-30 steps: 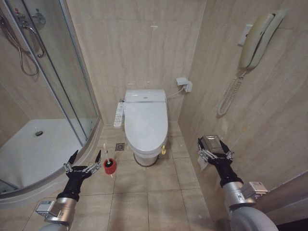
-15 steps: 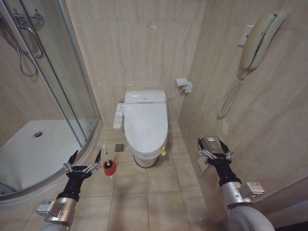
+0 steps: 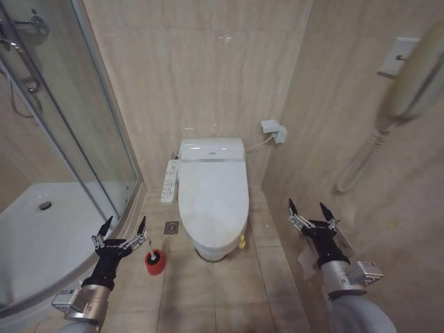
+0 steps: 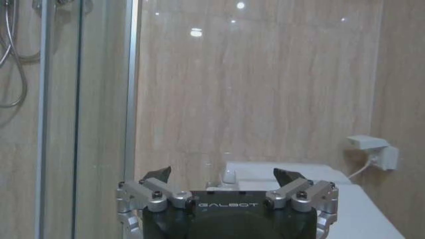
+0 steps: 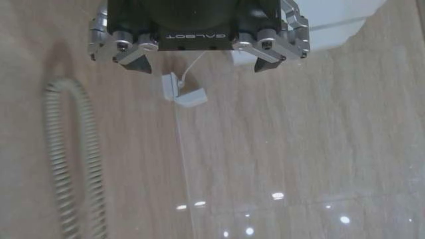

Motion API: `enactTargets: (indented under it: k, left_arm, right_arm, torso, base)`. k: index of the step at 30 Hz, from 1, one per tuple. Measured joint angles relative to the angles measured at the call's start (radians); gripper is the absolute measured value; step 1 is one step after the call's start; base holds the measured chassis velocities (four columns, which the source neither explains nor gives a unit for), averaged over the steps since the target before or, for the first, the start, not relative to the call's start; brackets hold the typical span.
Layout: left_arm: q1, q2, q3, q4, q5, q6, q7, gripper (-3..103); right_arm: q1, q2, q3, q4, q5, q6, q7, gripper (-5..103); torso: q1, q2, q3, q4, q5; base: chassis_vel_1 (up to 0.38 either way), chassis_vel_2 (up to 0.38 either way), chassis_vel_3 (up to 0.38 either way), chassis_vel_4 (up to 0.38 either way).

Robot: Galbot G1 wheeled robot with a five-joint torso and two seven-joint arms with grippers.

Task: Open the toilet lid, clean the toilet bowl with a toilet brush, close the toilet lid, and flush.

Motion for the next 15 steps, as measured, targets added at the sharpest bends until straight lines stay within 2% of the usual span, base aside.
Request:
enactTargets:
  k: [4, 7, 15]
  left_arm:
    - [0.0, 0.0, 0.0, 0.0, 0.0, 0.0, 0.0, 100]
    - [0.001, 0.0, 0.0, 0.0, 0.0, 0.0, 0.0, 100]
    - [0.001, 0.0, 0.0, 0.0, 0.0, 0.0, 0.0, 100]
  right_arm:
    - [0.002, 0.0, 0.002, 0.0, -0.003, -0.009, -0.001, 100]
    - [0.004, 0.0, 0.003, -0.003, -0.005, -0.002, -0.009, 100]
    - [0.003, 0.002, 0.002, -0.007, -0.011, 0.002, -0.005, 100]
  torso:
    - [0.0, 0.0, 0.0, 0.0006, 0.0]
    - [-0.002, 0.0, -0.001, -0.0001, 0.0]
    - [-0.002, 0.001, -0.001, 0.0003, 0.0001]
  base:
    - [-0.055, 0.103, 0.035, -0.044]
    - [0.018, -0.035, -0.028, 0.022]
    - [-0.007, -0.01, 0.007, -0.002]
